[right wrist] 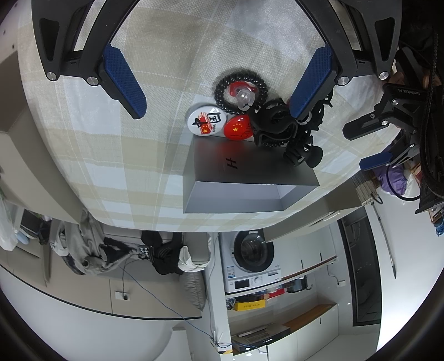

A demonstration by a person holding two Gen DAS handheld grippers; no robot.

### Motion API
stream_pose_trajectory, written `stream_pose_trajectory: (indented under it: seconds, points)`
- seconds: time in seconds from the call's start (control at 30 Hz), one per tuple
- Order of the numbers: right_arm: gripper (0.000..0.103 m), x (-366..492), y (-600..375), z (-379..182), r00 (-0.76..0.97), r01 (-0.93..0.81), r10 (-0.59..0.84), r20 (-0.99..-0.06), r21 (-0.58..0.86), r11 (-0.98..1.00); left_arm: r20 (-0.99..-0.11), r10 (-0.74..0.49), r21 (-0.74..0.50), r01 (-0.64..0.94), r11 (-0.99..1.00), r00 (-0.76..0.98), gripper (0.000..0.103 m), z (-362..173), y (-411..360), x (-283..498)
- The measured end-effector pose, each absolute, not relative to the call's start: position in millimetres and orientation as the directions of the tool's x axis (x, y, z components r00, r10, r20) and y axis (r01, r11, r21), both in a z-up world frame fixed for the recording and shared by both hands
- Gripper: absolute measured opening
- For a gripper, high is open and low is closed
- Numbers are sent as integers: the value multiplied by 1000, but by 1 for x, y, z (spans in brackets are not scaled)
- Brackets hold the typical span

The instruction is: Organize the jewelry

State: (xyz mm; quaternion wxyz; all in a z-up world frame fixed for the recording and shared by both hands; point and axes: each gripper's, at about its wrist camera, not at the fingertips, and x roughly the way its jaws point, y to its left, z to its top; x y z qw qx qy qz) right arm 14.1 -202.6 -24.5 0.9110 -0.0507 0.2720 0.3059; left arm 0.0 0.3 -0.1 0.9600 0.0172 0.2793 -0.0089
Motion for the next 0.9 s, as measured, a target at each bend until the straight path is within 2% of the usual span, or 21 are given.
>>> stream_pose_trajectory:
  seconds: [0.9]
  points:
    - [103,13,-203,-24,665,-594,537,-519,68,801,-535,-4,28,23,999,845,102,0,0,0]
